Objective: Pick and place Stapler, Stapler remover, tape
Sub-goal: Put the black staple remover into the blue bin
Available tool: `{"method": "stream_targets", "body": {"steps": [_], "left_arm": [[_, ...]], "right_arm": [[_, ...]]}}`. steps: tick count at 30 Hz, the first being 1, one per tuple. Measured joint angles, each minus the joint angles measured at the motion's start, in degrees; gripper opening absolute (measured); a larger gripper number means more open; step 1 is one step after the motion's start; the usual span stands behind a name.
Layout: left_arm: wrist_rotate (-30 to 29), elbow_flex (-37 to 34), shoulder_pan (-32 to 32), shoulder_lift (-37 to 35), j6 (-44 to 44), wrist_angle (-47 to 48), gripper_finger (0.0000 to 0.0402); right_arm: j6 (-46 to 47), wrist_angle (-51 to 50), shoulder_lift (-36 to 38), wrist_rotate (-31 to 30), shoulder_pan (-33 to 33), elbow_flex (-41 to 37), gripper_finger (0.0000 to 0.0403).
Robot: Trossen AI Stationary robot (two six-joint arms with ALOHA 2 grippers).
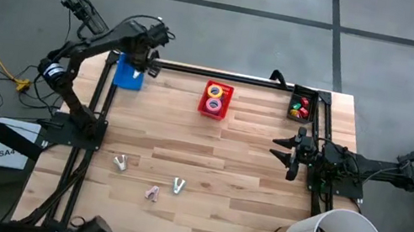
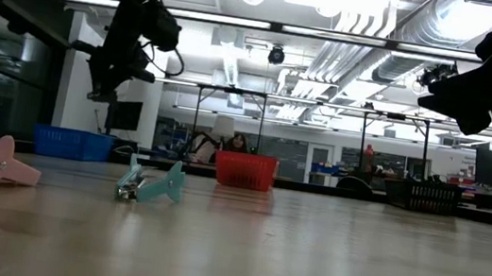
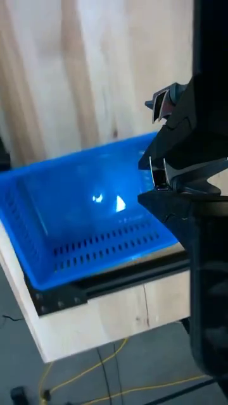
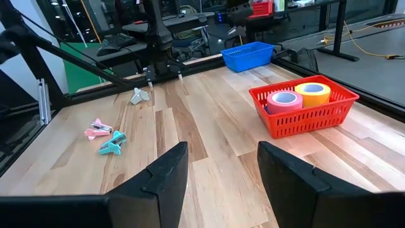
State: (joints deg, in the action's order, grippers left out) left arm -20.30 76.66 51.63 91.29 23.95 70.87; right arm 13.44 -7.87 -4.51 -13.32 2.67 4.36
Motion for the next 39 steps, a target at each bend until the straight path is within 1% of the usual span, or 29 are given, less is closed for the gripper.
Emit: {"method": "stream_targets", "body": {"steps": [3, 8, 9, 11, 16, 19, 29, 39], "left_arm": [[0.0, -1.2, 2.5, -0.1, -0.9, -2.1, 0.0048], [0.1, -6.6, 5.7, -0.1, -1.0, -6.8, 0.0048], [-0.8, -7.3, 5.8, -0.1, -1.1, -7.4, 0.0048], [-2.9, -7.6, 5.4, 0.0, -0.1, -9.3, 0.0048], [-4.0, -8.2, 5.4, 0.0, 3.4, -11.7, 0.0048], [-5.9, -8.2, 5.2, 0.0, 4.5, -11.4, 0.0049], [-14.1, -8.2, 1.2, 0.0, 9.7, -9.9, 0.0049], [-13.9, -8.4, -1.6, 0.0, 13.8, -9.3, 0.0049]], "right_arm": [[0.0, 0.0, 0.0, 0.0, 0.0, 0.0, 0.0181], [0.0, 0.0, 0.0, 0.0, 0.0, 0.0, 0.0181], [0.0, 0.0, 0.0, 0.0, 0.0, 0.0, 0.0181], [0.0, 0.0, 0.0, 0.0, 0.0, 0.0, 0.0181], [0.0, 0.0, 0.0, 0.0, 0.0, 0.0, 0.0181], [0.0, 0.0, 0.0, 0.0, 0.0, 0.0, 0.0181], [0.0, 0.0, 0.0, 0.0, 0.0, 0.0, 0.0181], [0.0, 0.0, 0.0, 0.0, 0.0, 0.0, 0.0181]]}}
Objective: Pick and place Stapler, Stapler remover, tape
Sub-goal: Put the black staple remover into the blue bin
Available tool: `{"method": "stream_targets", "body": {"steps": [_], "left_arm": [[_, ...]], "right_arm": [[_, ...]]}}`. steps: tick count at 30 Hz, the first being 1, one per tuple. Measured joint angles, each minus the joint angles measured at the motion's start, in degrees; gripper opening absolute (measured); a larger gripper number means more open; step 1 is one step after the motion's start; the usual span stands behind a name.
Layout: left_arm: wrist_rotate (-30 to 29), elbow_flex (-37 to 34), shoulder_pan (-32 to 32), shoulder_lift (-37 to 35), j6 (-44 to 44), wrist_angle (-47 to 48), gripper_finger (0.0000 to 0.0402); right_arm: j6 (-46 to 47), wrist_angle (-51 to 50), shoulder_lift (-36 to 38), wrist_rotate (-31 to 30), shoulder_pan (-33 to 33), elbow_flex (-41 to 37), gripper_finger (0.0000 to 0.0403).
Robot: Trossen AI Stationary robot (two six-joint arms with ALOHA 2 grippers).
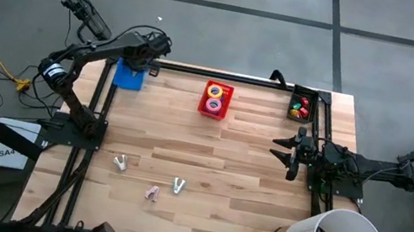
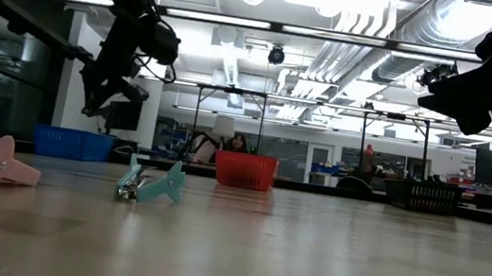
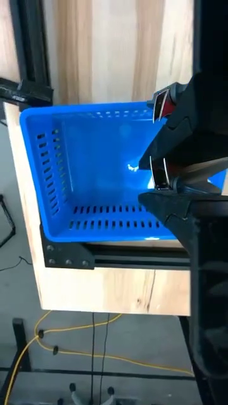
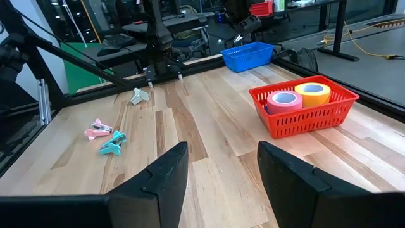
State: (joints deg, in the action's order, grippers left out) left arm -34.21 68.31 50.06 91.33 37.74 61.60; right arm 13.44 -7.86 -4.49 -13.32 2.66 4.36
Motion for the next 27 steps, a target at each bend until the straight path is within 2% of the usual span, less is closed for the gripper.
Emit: {"method": "stream_targets", "body": {"steps": [13, 23, 27], "left_arm": [[-1.4, -8.0, 0.2, 0.0, 6.1, -3.5, 0.0049], [-3.6, -9.2, 0.2, 0.0, 7.6, -9.7, 0.0049], [-1.8, -9.2, 0.2, 0.6, 6.9, -11.2, 0.0050]], "right_arm": [[0.0, 0.0, 0.0, 0.0, 0.0, 0.0, 0.0181], [0.0, 0.0, 0.0, 0.0, 0.0, 0.0, 0.0181], [0.0, 0.0, 0.0, 0.0, 0.0, 0.0, 0.0181]]}}
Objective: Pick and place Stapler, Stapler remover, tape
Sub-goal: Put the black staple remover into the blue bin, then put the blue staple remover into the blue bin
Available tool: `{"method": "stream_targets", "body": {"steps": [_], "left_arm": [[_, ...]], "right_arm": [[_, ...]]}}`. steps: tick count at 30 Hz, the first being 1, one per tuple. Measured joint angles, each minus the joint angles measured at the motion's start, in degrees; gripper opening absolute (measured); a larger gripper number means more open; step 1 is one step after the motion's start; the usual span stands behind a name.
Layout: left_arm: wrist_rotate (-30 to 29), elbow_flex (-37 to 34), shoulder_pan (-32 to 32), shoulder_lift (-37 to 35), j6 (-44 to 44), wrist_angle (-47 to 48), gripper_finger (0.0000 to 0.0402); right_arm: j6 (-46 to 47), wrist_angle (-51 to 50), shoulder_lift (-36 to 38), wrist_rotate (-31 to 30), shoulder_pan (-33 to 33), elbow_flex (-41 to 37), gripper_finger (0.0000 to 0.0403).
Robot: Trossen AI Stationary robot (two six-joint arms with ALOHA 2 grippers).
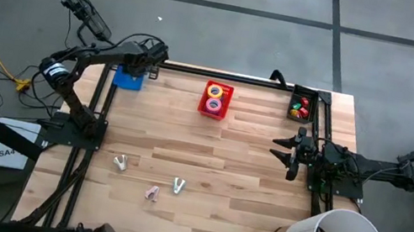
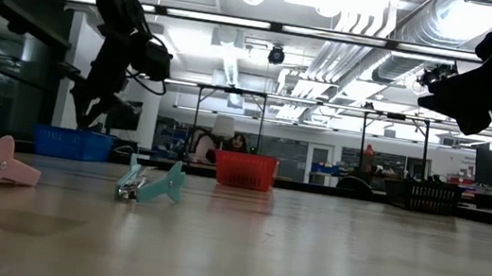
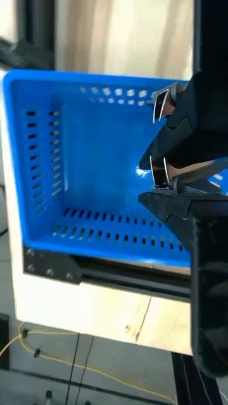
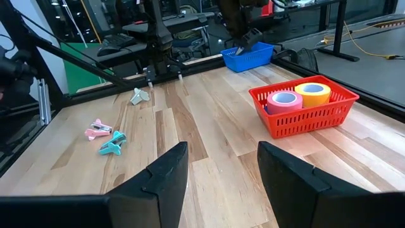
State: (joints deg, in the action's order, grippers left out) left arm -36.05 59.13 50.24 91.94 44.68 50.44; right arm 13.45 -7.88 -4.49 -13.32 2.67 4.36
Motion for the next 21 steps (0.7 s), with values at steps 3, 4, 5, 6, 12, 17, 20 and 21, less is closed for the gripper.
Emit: {"method": "stream_targets", "body": {"steps": [3, 4, 5, 6, 12, 17, 20, 21], "left_arm": [[1.0, 0.0, 0.0, 0.8, -0.9, -0.1, 0.0061], [1.1, 0.0, 0.0, 0.9, -0.8, 0.2, 0.0068], [1.2, 0.0, 0.0, 1.0, -0.6, 0.2, 0.0076], [1.5, 0.0, 0.0, 1.0, -0.5, 0.1, 0.0086], [2.7, 0.0, 0.0, 1.1, 0.6, 0.9, 0.0142], [5.3, 0.0, 0.0, 0.8, 0.1, 1.2, 0.0170], [6.0, 0.0, 0.0, -0.9, -1.0, 2.3, 0.0173], [6.4, 0.0, 0.0, -1.7, -1.4, 3.1, 0.0174]], "right_arm": [[0.0, 0.0, 0.0, 0.0, 0.0, 0.0, 0.0181], [0.0, 0.0, 0.0, 0.0, 0.0, 0.0, 0.0181], [0.0, 0.0, 0.0, 0.0, 0.0, 0.0, 0.0181], [0.0, 0.0, 0.0, 0.0, 0.0, 0.0, 0.0181], [0.0, 0.0, 0.0, 0.0, 0.0, 0.0, 0.0181], [0.0, 0.0, 0.0, 0.0, 0.0, 0.0, 0.0181], [0.0, 0.0, 0.0, 0.0, 0.0, 0.0, 0.0181], [0.0, 0.0, 0.0, 0.0, 0.0, 0.0, 0.0181]]}}
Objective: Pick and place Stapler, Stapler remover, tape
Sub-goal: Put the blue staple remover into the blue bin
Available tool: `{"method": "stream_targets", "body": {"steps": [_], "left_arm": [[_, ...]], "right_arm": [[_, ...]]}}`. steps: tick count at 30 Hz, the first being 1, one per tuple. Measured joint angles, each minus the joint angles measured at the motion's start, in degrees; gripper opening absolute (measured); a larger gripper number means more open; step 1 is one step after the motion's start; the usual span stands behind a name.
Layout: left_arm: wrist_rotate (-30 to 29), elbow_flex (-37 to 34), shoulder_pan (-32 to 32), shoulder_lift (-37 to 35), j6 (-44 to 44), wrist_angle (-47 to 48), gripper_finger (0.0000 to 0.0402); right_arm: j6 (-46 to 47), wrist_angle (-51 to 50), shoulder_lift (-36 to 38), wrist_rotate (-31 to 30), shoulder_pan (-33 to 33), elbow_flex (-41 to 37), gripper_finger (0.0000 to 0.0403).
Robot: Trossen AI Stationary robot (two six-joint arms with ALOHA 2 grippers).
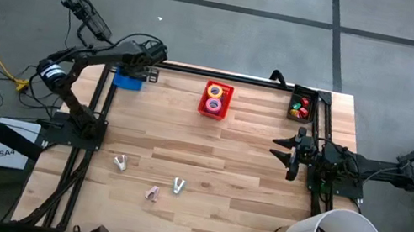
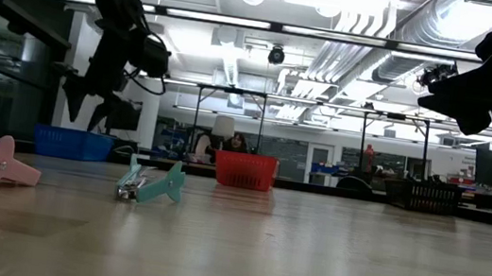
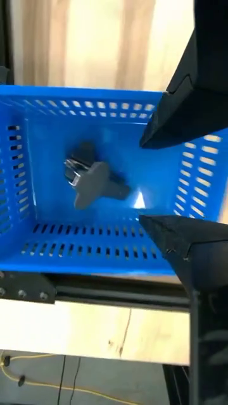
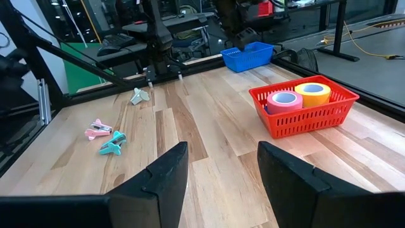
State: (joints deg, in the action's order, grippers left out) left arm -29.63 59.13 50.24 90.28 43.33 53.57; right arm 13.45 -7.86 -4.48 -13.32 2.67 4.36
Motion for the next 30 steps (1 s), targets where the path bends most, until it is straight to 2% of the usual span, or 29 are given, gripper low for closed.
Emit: {"method": "stream_targets", "body": {"steps": [4, 7, 11, 17, 19, 24, 30], "left_arm": [[1.6, 0.0, 0.0, -4.6, -2.9, 3.0, 0.0174], [5.2, 0.0, 0.0, -9.3, -5.9, 5.5, 0.0174], [12.8, 0.0, 0.0, -16.4, -12.3, 8.1, 0.0174], [27.6, 0.1, -0.6, -24.4, -21.9, 10.5, 0.0175], [30.2, 0.1, -2.3, -26.1, -24.0, 10.4, 0.0175], [32.3, 0.1, -9.5, -27.5, -24.9, 9.5, 0.0175], [30.8, 0.1, -19.3, -27.4, -14.7, 8.5, 0.0175]], "right_arm": [[0.0, 0.0, 0.0, 0.0, 0.0, 0.0, 0.0181], [0.0, 0.0, 0.0, 0.0, 0.0, 0.0, 0.0181], [0.0, 0.0, 0.0, 0.0, 0.0, 0.0, 0.0181], [0.0, 0.0, 0.0, 0.0, 0.0, 0.0, 0.0181], [0.0, 0.0, 0.0, 0.0, 0.0, 0.0, 0.0181], [0.0, 0.0, 0.0, 0.0, 0.0, 0.0, 0.0181], [0.0, 0.0, 0.0, 0.0, 0.0, 0.0, 0.0181]]}}
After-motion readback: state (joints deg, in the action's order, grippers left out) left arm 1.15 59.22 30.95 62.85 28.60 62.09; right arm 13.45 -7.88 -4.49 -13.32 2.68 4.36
